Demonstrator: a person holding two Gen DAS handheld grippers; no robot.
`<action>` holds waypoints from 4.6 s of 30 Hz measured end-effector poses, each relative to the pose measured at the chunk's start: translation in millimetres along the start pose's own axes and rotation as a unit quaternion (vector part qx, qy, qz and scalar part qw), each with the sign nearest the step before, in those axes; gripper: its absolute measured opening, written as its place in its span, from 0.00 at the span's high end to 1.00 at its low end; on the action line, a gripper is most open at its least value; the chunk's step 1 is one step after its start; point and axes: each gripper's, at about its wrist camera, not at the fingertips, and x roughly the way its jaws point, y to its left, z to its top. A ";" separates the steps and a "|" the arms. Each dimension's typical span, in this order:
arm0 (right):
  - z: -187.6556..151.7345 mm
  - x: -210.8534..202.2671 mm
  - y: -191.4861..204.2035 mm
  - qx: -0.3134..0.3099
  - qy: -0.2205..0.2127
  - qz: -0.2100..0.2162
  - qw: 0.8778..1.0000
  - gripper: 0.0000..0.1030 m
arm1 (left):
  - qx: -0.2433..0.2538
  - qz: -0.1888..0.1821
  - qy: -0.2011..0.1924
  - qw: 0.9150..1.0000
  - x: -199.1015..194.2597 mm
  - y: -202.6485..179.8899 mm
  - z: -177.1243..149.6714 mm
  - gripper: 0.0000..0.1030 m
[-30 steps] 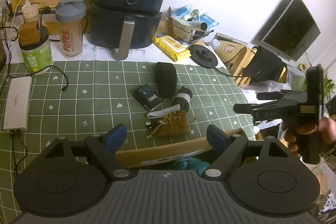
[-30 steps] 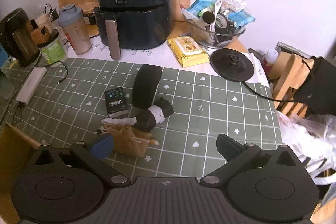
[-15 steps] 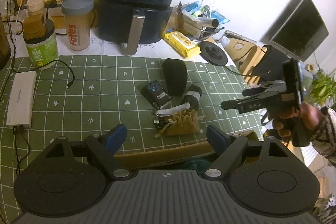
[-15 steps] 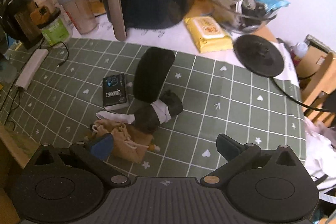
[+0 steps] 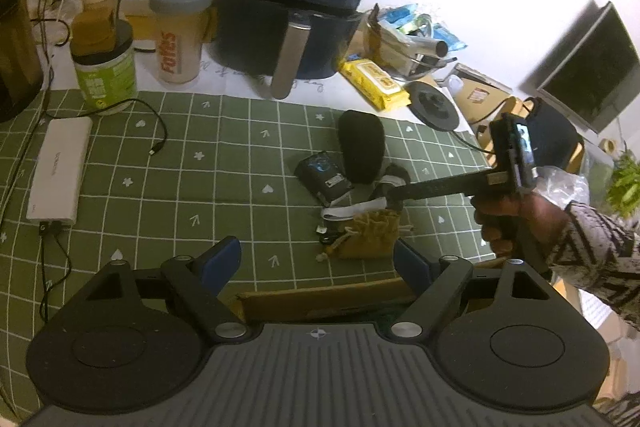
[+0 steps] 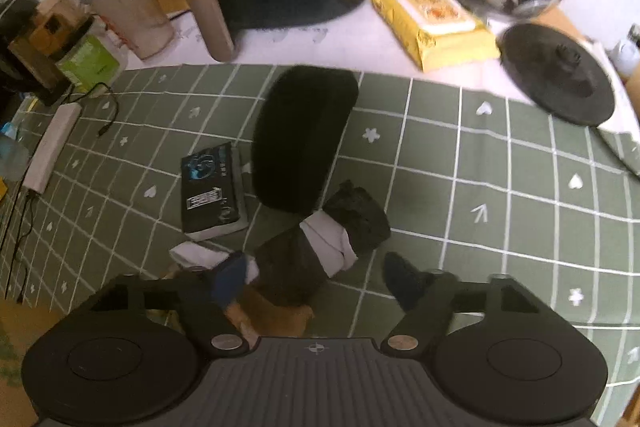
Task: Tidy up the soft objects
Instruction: 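Close the right tool around the black bundle with the white band, then grasp the black cartoon-print card box with the left tool while the right tool holds the bundle, then carry the card box and the bundle over the cardboard box with both tools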
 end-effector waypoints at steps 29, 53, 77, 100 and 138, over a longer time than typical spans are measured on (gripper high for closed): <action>11.0 39.6 -5.4 0.028 0.000 -0.123 0.992 0.49 | -0.016 0.012 0.002 1.000 6.1 -0.4 2.7 0.19; -6.0 -26.2 -10.8 0.049 -0.035 -0.102 0.993 0.56 | 0.085 0.001 0.011 0.996 31.3 -15.4 37.6 0.19; -50.8 -116.9 -14.0 0.097 -0.085 -0.075 0.989 0.56 | 0.241 -0.031 0.064 0.968 119.9 -50.4 87.8 0.19; -96.6 -155.2 -31.8 0.174 -0.117 -0.080 0.975 0.56 | 0.344 -0.004 0.185 0.921 248.7 -53.5 73.6 0.18; -88.5 -182.3 8.5 0.134 -0.139 -0.037 0.980 0.56 | 0.262 -0.015 0.092 0.960 159.0 -33.4 90.6 0.35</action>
